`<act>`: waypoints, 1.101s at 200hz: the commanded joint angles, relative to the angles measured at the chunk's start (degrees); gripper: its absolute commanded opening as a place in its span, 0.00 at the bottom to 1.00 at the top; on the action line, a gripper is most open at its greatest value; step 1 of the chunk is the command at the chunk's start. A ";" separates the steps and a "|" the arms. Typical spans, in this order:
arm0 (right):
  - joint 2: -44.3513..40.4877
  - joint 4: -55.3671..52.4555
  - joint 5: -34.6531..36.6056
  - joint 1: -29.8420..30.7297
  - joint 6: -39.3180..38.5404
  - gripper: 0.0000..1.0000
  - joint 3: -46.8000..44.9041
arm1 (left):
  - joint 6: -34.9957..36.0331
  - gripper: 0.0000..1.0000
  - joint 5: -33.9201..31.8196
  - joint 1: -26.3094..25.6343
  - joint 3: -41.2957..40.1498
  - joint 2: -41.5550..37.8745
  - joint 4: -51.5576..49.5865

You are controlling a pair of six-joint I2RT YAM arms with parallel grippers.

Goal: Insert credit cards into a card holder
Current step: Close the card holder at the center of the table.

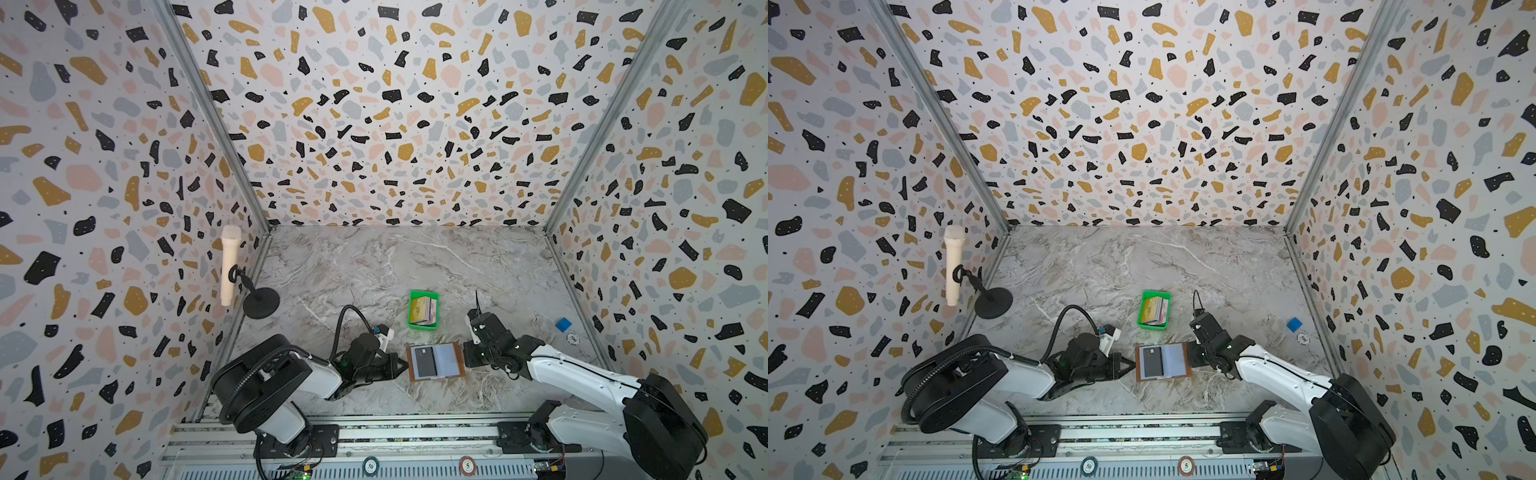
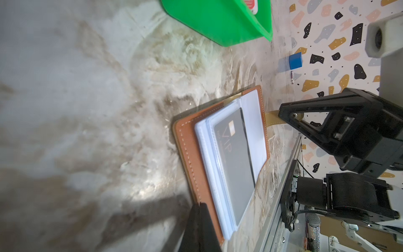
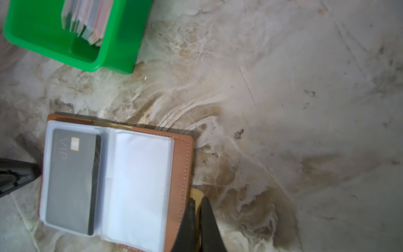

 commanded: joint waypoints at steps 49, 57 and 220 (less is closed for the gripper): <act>-0.55 6.65 -12.55 6.32 2.14 0.00 4.34 | 1.00 0.00 1.35 -0.97 1.89 5.65 3.24; 0.31 8.44 -14.35 7.17 2.47 0.00 4.43 | 0.91 0.00 1.45 -1.02 1.80 5.95 3.77; 18.87 23.04 -25.67 11.91 3.27 0.00 3.85 | -3.71 0.00 2.73 -0.10 2.49 3.05 14.95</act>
